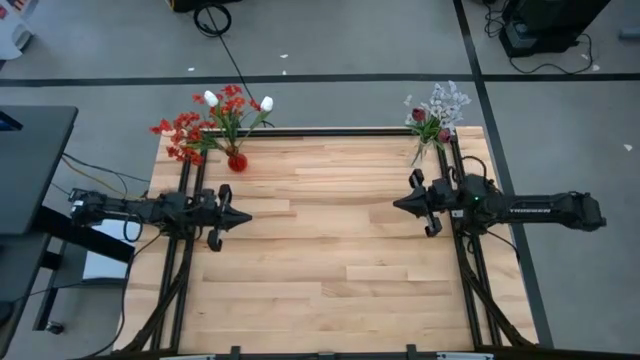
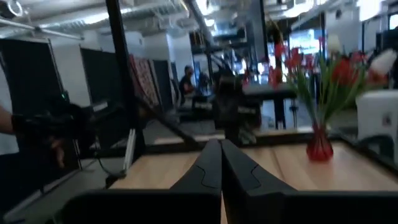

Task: Sort flowers into vase by color
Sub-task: Return to Home Position

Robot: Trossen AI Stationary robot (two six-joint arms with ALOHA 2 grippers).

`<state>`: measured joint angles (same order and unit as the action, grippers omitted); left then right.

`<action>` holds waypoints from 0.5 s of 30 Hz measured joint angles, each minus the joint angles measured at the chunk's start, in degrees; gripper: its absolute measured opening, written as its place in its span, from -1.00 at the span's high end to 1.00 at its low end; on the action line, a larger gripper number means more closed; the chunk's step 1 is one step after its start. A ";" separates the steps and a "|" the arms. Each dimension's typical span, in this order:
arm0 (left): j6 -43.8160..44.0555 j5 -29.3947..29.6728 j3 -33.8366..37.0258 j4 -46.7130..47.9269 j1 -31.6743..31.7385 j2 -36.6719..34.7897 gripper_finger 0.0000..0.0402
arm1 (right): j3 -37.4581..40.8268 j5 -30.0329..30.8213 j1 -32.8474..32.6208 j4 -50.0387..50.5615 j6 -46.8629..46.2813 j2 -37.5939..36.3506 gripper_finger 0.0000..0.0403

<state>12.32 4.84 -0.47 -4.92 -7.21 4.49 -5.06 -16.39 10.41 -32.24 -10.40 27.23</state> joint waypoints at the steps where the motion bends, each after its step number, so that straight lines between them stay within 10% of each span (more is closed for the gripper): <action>1: -0.01 0.38 0.00 0.00 -0.40 -0.02 0.99 | 0.00 0.72 -0.46 1.69 0.16 -0.78 0.99; 15: -0.92 6.17 0.02 0.73 -6.89 -0.02 1.00 | 1.33 3.46 -1.83 22.01 -1.10 -23.71 1.00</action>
<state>11.40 11.00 -0.45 -4.19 -14.10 4.47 -3.73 -12.93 8.58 -10.24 -11.50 3.52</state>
